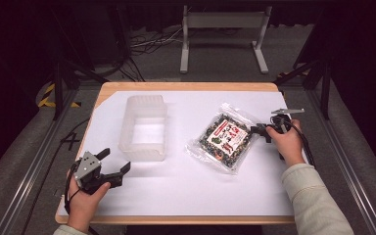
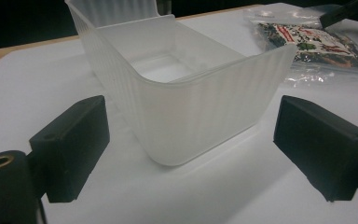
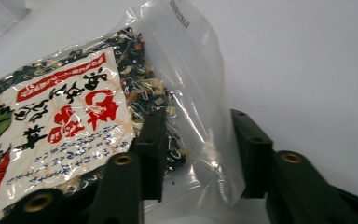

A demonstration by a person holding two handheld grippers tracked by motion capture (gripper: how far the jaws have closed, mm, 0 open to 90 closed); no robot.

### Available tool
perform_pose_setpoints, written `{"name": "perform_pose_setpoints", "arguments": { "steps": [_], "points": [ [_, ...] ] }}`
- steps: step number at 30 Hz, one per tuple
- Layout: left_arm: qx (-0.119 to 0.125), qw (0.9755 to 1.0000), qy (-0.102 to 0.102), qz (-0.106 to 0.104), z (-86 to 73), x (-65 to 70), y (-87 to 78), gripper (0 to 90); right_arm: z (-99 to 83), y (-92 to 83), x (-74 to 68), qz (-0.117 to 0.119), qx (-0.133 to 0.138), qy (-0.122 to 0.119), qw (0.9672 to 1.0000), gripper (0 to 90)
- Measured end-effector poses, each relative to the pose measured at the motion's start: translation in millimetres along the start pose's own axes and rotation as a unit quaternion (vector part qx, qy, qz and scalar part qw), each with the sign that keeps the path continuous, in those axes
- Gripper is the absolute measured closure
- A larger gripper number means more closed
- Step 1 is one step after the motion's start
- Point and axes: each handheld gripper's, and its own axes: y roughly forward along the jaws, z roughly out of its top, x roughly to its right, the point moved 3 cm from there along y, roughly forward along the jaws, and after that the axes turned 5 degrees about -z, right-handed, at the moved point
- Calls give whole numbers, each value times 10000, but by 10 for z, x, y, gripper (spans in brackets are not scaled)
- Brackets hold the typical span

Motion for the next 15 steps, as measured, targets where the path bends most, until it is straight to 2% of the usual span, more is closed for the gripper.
{"name": "perform_pose_setpoints", "arguments": {
  "steps": [1, 5, 7, 9, 15],
  "points": [
    [-1, 10000, 3, -2, 0, 1, 0, 112, 1, -8, 1, -120, -62, -153, 9998, 690],
    [-7, 10000, 27, 12, 0, -3, 2, 112, 1, -18, -24, -169, -42, -310, 9994, 742],
    [-14, 10000, 30, 25, -2, -7, 3, 115, 7, -28, -35, -267, -17, -393, 9989, 800],
    [-24, 10000, 31, 30, -3, -7, 2, 115, 15, -37, -41, -320, 17, -431, 9986, 845],
    [-37, 10000, 24, 10, -5, -6, 4, 112, 43, -75, -46, -340, 119, -381, 9986, 888]
  ]
}}
